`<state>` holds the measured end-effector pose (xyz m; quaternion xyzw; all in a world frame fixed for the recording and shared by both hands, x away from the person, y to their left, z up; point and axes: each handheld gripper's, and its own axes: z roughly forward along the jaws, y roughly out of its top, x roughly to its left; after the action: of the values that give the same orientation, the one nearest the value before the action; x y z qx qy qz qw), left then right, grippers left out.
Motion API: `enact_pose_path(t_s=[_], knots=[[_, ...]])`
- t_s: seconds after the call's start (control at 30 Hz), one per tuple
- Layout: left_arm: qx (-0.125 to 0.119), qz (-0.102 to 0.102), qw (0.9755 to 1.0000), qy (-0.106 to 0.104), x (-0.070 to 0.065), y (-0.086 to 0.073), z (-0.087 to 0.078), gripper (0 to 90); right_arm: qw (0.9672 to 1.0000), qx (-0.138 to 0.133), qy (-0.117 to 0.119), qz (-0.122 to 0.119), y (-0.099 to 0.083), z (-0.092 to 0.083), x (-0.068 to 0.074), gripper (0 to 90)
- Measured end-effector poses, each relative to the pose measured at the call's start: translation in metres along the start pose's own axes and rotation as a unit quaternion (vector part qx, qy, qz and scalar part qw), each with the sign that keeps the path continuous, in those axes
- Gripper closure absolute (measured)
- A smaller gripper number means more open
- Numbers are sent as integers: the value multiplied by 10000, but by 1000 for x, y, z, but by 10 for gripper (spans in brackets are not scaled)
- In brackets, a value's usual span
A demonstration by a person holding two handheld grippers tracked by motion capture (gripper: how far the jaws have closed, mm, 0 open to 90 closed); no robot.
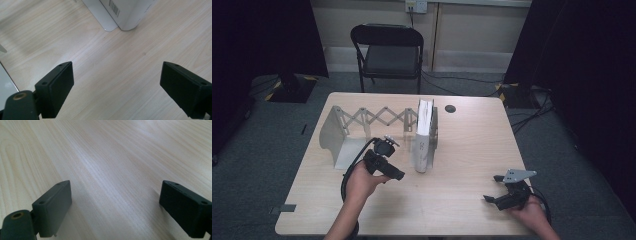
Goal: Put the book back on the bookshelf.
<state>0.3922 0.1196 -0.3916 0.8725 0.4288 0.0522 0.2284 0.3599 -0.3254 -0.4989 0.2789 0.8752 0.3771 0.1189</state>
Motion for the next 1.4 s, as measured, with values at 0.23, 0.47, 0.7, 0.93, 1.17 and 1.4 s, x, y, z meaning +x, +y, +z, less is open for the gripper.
enact_pose_path(t_s=[0.23,0.47,0.7,0.93,1.17,1.4], knots=[[-23,-33,10000,5,5,-8,3,116,10000,-1,0,-1,0,0,0,102],[-39,-87,10000,-5,8,-16,7,113,10000,-1,1,-1,0,0,0,102],[-26,-71,10000,-24,13,-24,11,105,10000,-3,2,-3,0,0,0,102],[-34,-98,9999,-25,18,-32,14,96,10000,0,0,-1,0,0,0,102],[26,-128,9999,11,23,-41,19,95,10000,0,0,-1,0,0,0,102],[14,-209,9998,28,30,-50,21,92,10000,0,1,0,0,0,0,102]])
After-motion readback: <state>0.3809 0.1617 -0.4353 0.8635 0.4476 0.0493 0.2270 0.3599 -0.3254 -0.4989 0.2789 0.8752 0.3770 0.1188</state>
